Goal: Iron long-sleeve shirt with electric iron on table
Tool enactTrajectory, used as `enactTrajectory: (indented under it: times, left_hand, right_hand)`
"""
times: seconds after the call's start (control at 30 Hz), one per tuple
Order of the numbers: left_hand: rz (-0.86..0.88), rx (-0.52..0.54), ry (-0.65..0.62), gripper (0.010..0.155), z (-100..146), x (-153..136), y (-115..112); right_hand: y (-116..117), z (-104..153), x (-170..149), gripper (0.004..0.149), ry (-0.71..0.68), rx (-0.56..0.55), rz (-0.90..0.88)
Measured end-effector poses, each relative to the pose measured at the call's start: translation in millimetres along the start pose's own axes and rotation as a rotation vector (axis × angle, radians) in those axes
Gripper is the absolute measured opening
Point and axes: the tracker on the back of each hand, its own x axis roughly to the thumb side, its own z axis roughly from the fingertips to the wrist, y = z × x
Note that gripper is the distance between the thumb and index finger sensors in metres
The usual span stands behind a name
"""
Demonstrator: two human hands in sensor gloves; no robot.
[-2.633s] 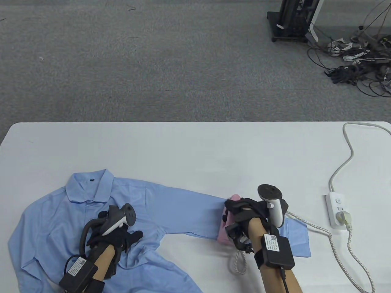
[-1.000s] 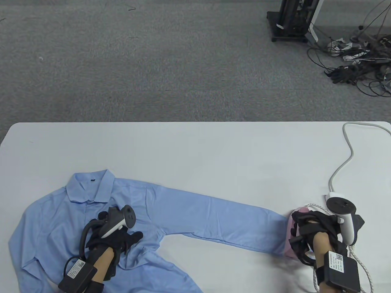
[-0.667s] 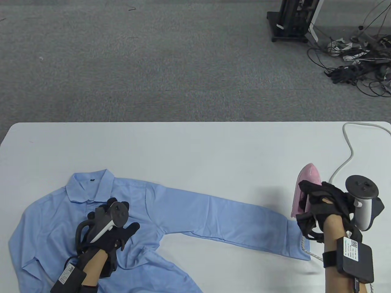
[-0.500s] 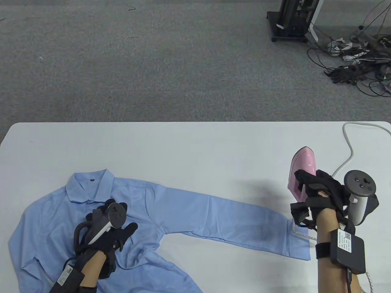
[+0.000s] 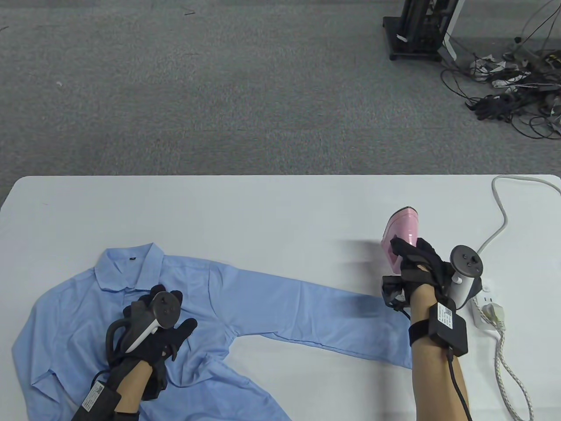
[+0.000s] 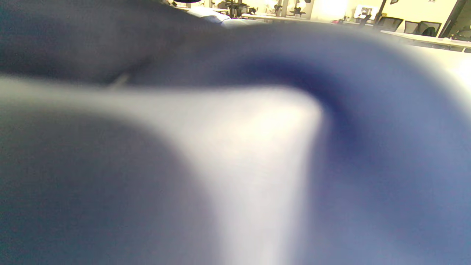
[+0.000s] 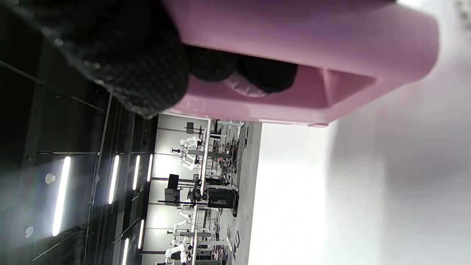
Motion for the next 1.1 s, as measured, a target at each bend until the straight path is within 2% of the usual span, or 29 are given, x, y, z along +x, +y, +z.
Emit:
enactTrajectory:
  times: [0.2,0.47,0.6,0.73,0.8,0.9,1.0,1.1]
  left_hand:
    - [0.029,0.019,0.010,0.083,0,-4,4]
    - [0.019,0.009,0.010,0.083,1,-4,3]
    - [0.025,0.020,0.009,0.083,2,-5,4]
    - [0.027,0.018,0.006,0.083,2,-5,4]
    - [0.022,0.029,0.008,0.083,3,-5,5]
    - [-0.034,0.137,0.042,0.083,8,-2,9]
    - [-0.032,0.165,0.053,0.082,13,-3,14]
    - [-0.013,0.206,0.056,0.082,18,-7,19]
  right_hand:
    - [3,-21,-3,0.041,0.027,0.038,-0.013]
    - [21,-33,-11,0.044,0.101,0.148,-0.047]
    - [24,-31,-8,0.045,0.093,0.088,0.099]
    - [25,-28,-6,0.047,0.167,0.127,0.112]
    - [26,-25,-9,0.052,0.153,0.108,0.155]
    - [30,-17,-9,0.061,0.150,0.025,0.213]
    - [29,-9,0,0.078,0.156,0.048,0.192]
    - [29,4,16,0.082,0.094,0.031,0.229]
